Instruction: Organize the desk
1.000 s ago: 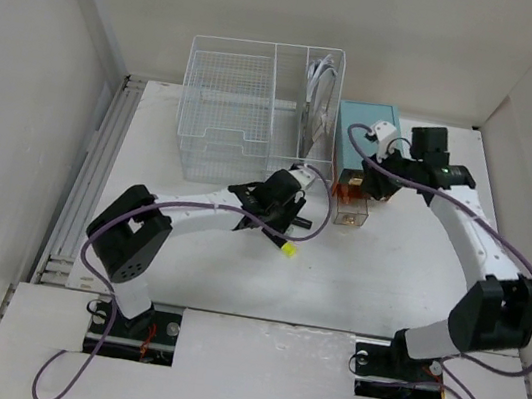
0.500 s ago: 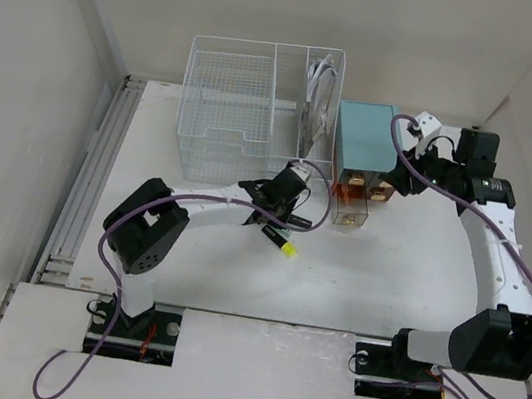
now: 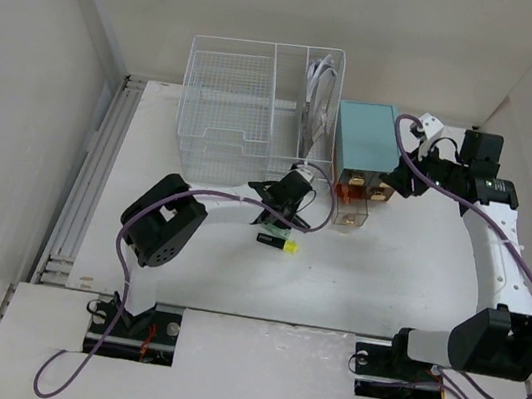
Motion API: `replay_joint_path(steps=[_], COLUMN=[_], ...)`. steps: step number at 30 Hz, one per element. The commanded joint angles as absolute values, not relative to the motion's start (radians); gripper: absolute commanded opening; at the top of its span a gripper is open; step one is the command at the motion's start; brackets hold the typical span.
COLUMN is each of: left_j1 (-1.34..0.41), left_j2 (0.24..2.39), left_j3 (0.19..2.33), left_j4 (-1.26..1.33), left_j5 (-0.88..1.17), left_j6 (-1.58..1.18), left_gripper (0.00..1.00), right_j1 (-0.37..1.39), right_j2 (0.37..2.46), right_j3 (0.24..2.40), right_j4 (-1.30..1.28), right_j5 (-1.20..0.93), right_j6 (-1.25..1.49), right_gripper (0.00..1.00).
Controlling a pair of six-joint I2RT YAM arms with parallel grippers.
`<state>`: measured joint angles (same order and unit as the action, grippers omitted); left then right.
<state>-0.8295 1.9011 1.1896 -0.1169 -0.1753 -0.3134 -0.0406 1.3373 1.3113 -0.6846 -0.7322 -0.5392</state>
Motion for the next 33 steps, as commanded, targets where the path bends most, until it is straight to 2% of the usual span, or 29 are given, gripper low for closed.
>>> replay_joint_path(steps=[1,16,18,20,24,27,28,30,33], left_j1=[-0.828,-0.914,-0.914,-0.914,-0.914,-0.914,-0.914,-0.914,-0.914], left_j2=[1.907,1.658,1.632,1.614,1.571,1.571,1.571,1.560,1.520], left_j3=[1.187,0.992,0.992,0.992,1.041,1.061,1.052,1.039,0.994], left_j4=[-0.143,-0.141,-0.130,-0.130,-0.130,-0.193,-0.193,-0.193,-0.178], left_j5=[-0.169,-0.228,-0.241,-0.264,-0.275,-0.253,-0.253,-0.233,-0.204], left_j6=[-0.307,-0.410,-0.410,-0.390,-0.371,-0.382,-0.391,-0.431,-0.492], left_gripper=[0.09,0.08,0.13,0.26,0.33,0.33,0.29,0.12,0.00], right_j1=[-0.049,-0.049,-0.049,-0.049,-0.058,-0.058,-0.058,-0.058,-0.058], right_j2=[1.322,1.331,1.331,1.331,1.331,1.331,1.331,1.341,1.341], right_j3=[1.313,1.322,1.322,1.322,1.322,1.322,1.322,1.322,1.322], right_j4=[-0.686,-0.713,-0.723,-0.732,-0.732,-0.732,-0.732,-0.732,-0.741], right_j5=[-0.781,-0.819,-0.828,-0.828,-0.828,-0.837,-0.838,-0.838,-0.838], right_j6=[-0.561,-0.580,-0.580,-0.589,-0.589,-0.598,-0.598,-0.598,-0.607], right_gripper=[0.48,0.49,0.49,0.49,0.49,0.49,0.49,0.49,0.49])
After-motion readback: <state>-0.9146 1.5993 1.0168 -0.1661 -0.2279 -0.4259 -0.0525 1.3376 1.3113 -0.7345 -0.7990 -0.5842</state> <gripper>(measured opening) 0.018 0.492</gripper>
